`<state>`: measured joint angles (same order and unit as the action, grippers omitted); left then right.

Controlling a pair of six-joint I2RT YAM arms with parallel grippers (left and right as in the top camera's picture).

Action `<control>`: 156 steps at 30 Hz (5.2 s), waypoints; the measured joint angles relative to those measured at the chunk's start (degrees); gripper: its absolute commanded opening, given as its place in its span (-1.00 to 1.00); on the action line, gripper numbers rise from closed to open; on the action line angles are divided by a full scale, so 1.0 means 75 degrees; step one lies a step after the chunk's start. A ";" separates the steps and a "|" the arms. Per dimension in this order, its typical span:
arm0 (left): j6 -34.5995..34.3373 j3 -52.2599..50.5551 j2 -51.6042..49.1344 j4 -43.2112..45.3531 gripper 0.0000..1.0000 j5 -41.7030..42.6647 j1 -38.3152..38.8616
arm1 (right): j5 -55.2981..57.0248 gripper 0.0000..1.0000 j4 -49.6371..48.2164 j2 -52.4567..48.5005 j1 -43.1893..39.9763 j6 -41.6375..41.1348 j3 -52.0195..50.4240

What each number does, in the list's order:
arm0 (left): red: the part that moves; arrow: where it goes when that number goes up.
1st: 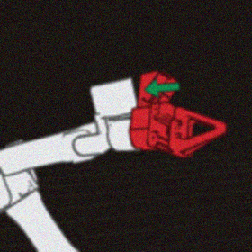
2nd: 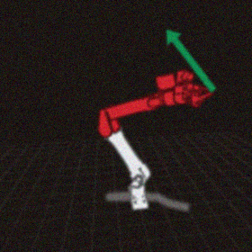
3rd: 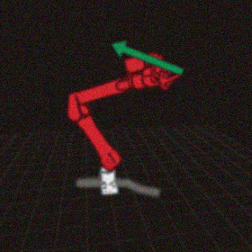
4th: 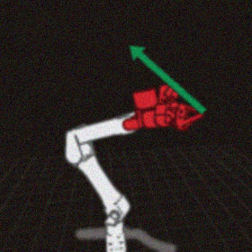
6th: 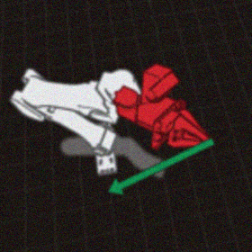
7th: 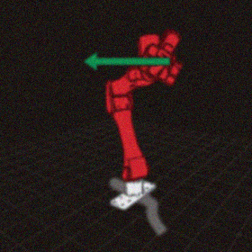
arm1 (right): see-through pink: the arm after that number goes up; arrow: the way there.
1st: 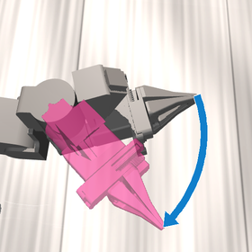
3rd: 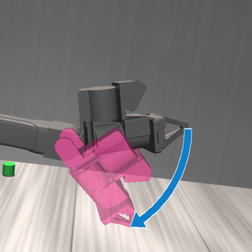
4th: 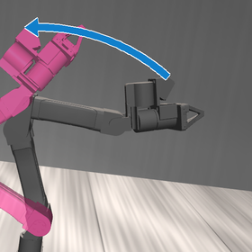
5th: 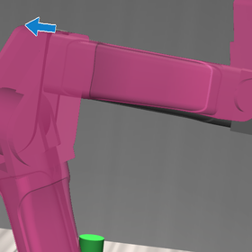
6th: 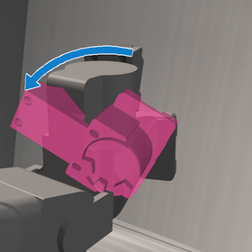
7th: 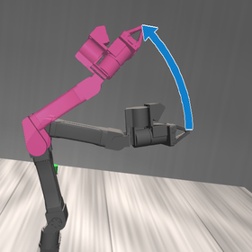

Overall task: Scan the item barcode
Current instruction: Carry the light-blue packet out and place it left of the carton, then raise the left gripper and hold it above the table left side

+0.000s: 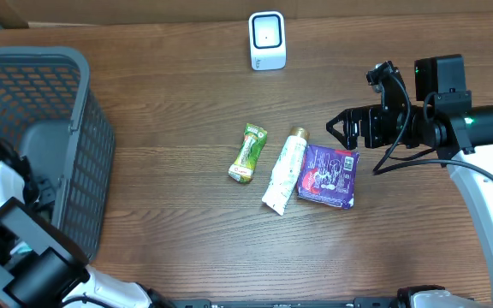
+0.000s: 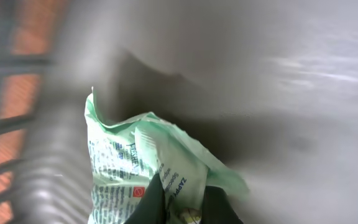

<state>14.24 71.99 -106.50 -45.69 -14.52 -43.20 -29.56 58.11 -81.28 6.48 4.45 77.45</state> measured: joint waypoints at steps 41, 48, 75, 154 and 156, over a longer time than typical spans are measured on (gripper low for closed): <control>-0.1320 0.9500 0.0915 -0.6187 -0.92 0.5368 0.3657 | -0.0003 1.00 0.0003 0.0000 0.0000 0.0003 0.0000; -0.1757 0.8300 0.0985 -0.6350 -0.91 0.4803 0.5193 | -0.0006 1.00 0.0085 0.0000 0.0000 0.0000 0.0000; -0.4511 -0.0656 0.0796 0.0452 0.24 0.2795 0.7466 | -0.0006 1.00 0.0195 0.0000 0.0000 0.0006 -0.0015; -0.3439 0.3252 0.2908 -0.4130 0.99 0.1958 0.6953 | 0.1067 0.73 0.0638 -0.1638 0.0000 -0.1387 -0.0026; -0.3439 0.3252 0.2865 -0.4130 1.00 0.1970 0.6953 | 0.1067 0.74 0.0624 -0.1638 0.0000 -0.1390 -0.0026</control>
<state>-11.55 96.38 -85.01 -76.66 0.25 8.95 -21.56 62.78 -93.56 6.48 -5.98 77.25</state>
